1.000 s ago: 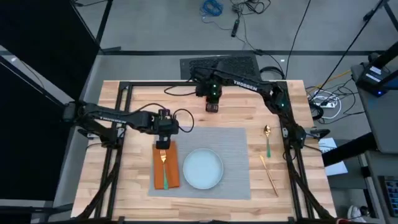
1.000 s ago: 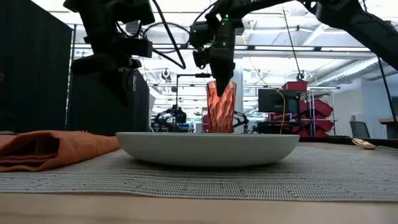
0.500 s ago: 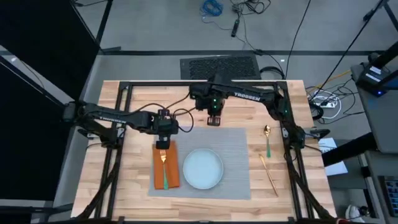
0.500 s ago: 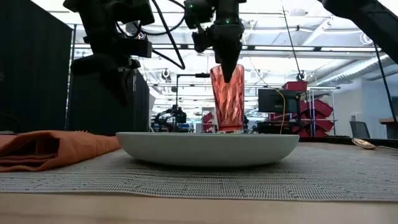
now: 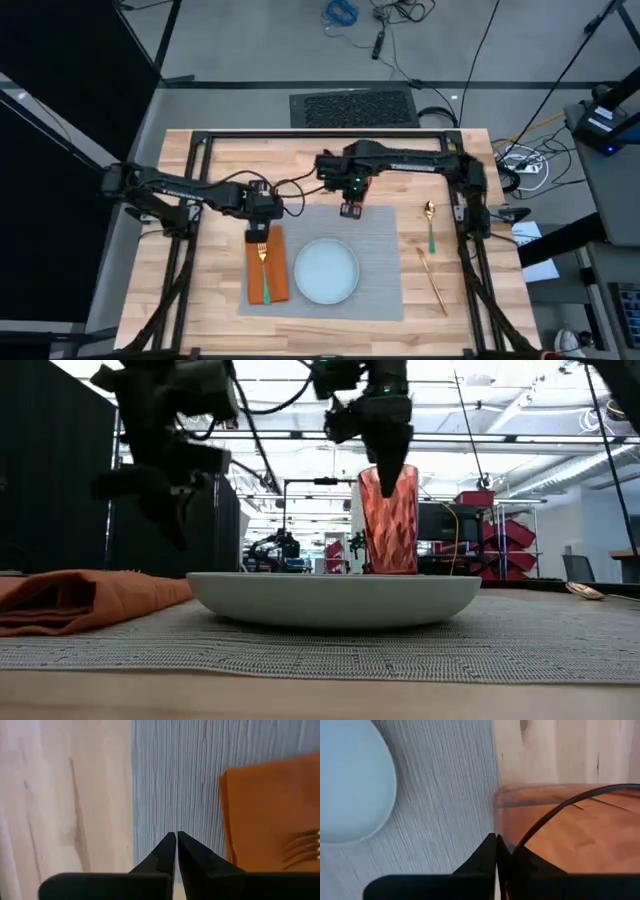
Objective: Set table place
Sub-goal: Put the brown cup to the top left of the gray plate on the gray placemat
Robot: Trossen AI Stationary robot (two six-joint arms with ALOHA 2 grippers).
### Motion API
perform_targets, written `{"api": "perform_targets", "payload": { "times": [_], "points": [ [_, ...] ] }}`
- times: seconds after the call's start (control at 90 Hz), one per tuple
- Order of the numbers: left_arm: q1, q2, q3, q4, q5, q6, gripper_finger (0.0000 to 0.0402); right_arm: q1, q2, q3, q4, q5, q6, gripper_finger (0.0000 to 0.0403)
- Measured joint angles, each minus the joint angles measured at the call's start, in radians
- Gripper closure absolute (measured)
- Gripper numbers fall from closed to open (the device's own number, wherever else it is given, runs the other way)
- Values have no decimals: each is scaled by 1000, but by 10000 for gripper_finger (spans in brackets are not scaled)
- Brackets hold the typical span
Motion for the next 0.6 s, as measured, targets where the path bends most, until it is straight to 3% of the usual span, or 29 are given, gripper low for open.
{"api": "perform_targets", "payload": {
  "times": [0.111,0.222,0.6],
  "points": [
    [0,0,-10,26,0,4,398,3,-110,-131,125,-31,53,403],
    [0,0,-11,48,0,8,398,14,-157,-192,125,-62,70,403],
    [0,0,-11,83,0,7,398,42,-166,-209,89,-131,43,403]
  ]
}}
